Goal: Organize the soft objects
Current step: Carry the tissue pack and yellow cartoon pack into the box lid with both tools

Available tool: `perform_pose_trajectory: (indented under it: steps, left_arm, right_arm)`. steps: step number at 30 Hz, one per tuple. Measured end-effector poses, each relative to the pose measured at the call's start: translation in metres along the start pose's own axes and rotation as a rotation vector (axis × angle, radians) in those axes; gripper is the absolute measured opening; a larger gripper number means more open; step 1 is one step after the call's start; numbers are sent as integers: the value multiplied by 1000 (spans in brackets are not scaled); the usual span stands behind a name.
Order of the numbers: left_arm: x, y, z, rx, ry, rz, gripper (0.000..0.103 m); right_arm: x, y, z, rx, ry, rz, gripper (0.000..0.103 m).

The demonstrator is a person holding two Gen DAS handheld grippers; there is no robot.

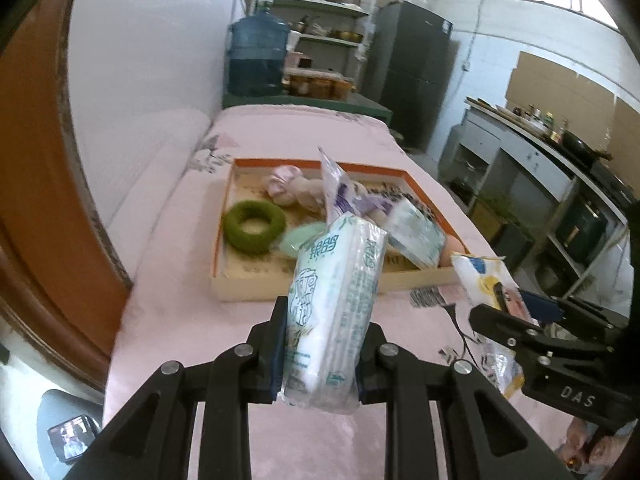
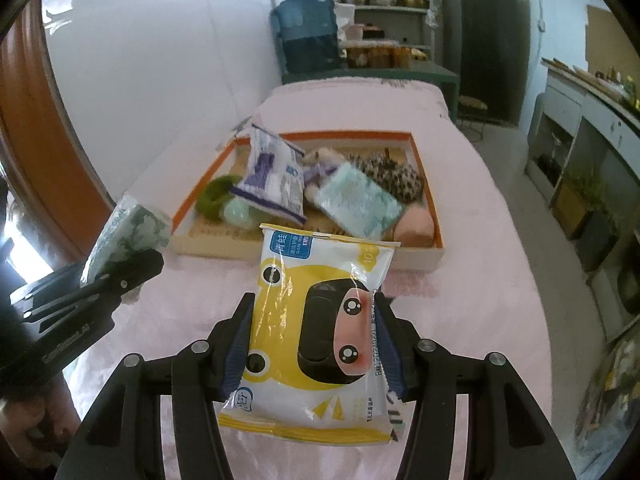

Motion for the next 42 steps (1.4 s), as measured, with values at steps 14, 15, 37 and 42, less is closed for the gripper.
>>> perform_pose_trajectory:
  steps: [14,15,37,42]
  left_arm:
    - [-1,19,-29,64,32,-51,26]
    - [0,20,-32,68,32,-50,26]
    - [3,10,-89,108,39,-17,26]
    - [3,5,-95,107,38,-19,26]
  right_arm:
    - [-12,25,-35,80,35,-29,57]
    - [-12,26,-36,82,36,-30,57]
    - [2,34,-86,134,53,5,57]
    - [6,30,-99,140,61,15,57]
Point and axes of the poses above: each gripper's, at about its wrist camera, not at the fingertips, and y roughly against the way its jaws point, x to its right, z to its underside, the point moved 9 cm from there along -y, roughly the way its jaws point, and after that the axes turned 13 degrees about -x, right-handed, at the moved point
